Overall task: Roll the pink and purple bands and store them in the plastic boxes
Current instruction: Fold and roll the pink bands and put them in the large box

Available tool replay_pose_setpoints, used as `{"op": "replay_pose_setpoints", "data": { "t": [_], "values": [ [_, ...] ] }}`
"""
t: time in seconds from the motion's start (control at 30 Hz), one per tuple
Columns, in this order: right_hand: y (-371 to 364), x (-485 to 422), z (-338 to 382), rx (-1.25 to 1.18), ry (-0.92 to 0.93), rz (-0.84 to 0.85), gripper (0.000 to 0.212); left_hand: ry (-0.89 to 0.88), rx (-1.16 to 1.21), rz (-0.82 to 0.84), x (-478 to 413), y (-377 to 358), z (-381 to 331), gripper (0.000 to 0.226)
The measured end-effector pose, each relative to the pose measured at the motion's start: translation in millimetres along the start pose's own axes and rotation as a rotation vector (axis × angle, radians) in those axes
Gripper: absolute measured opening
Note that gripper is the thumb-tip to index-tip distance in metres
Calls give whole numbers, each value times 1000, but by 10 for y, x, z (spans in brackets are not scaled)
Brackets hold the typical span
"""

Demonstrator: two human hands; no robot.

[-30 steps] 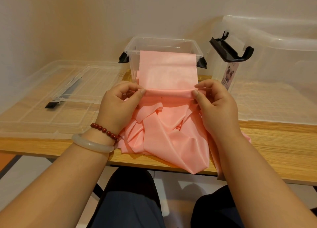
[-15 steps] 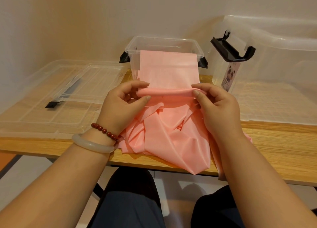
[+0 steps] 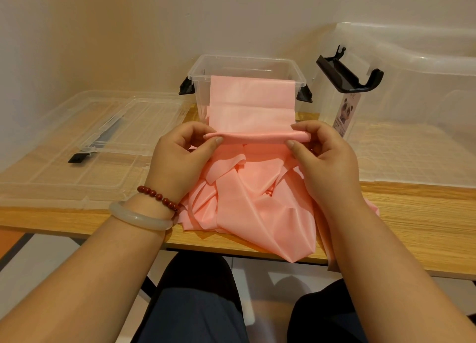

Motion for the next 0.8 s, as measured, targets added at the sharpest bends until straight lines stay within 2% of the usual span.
{"op": "replay_pose_setpoints", "data": {
  "t": [0.3,0.4,0.53,0.8],
  "values": [
    [4,-15,3,21,66,-69,13,-39,44,20,6,12,-4,24],
    [22,-6,-6,-9,9,-79,19,-38,40,42,6,14,-9,30],
    [43,3,0,-55,-30,-121,22,-17,32,23,13,11,-19,25],
    [38,7,13,-36,-29,-115,3,19,68,-21,19,1,-54,13]
  ]
}}
Point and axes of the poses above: each hand's wrist, its own x-axis away from the middle knuckle, its own y-axis out of the back of the hand, z = x × y, the point moved 3 cm from there along -x, towards the middle knuckle, and after that the axes turned 1 degree about x, right-handed, at the moved point
